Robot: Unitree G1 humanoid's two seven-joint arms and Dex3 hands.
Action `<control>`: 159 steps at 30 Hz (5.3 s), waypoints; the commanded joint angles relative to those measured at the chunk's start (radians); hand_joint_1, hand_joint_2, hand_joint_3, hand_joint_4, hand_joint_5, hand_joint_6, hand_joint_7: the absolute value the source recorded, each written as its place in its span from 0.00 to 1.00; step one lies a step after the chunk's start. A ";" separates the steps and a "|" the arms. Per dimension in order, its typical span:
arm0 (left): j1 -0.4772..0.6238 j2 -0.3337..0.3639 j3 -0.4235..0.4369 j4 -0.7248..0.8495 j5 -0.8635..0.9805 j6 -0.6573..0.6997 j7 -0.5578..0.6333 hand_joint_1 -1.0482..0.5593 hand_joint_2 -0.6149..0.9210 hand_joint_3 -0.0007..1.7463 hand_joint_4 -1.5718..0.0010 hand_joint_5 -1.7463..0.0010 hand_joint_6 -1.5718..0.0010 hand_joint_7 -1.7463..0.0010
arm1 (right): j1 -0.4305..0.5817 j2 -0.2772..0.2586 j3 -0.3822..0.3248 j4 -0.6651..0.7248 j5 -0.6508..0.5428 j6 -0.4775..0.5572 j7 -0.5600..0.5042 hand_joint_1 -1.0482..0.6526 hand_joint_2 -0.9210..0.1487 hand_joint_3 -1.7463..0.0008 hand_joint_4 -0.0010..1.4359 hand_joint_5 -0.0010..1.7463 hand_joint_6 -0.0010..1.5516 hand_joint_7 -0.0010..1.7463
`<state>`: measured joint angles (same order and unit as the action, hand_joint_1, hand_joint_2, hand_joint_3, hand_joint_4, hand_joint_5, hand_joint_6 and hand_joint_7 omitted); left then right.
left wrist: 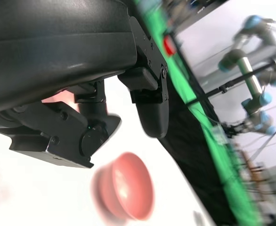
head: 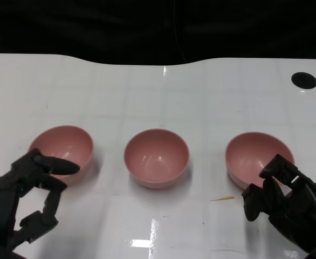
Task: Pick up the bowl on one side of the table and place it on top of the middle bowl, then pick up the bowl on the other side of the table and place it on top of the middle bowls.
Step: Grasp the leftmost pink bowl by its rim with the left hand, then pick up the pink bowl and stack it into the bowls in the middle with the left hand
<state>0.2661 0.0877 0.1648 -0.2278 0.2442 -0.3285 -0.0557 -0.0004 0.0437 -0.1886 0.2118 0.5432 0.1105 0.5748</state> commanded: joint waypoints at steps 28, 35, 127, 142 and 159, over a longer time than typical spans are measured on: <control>-0.273 0.306 -0.213 0.163 0.766 0.245 0.181 0.19 0.92 0.01 0.53 0.98 0.50 1.00 | 0.003 -0.019 -0.001 0.001 -0.005 0.013 0.000 0.56 0.30 0.45 0.61 0.99 0.55 0.79; -0.352 0.316 -0.269 0.302 0.714 0.250 0.205 0.19 0.94 0.01 0.53 0.99 0.51 1.00 | 0.000 -0.017 -0.001 0.002 -0.004 0.016 -0.010 0.56 0.30 0.45 0.62 0.98 0.55 0.79; -0.815 0.246 -0.615 0.507 0.560 0.028 0.104 0.64 0.96 0.00 0.52 0.09 0.36 0.53 | -0.001 0.000 0.008 0.010 -0.020 -0.013 -0.022 0.56 0.31 0.47 0.63 0.95 0.57 0.76; -0.840 0.239 -0.620 0.710 0.556 -0.054 0.216 0.63 0.99 0.00 0.51 0.11 0.31 0.68 | 0.007 -0.005 0.011 -0.003 -0.002 0.002 -0.015 0.57 0.34 0.43 0.63 0.95 0.57 0.75; -0.853 0.215 -0.624 0.813 0.542 -0.087 0.265 0.65 1.00 0.03 0.57 0.00 0.59 0.12 | 0.017 -0.001 0.012 -0.017 -0.002 0.008 -0.027 0.57 0.32 0.45 0.63 0.95 0.58 0.75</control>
<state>-0.5657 0.2955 -0.4627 0.5740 0.7939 -0.4064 0.1903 0.0076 0.0487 -0.1678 0.2077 0.5304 0.1110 0.5525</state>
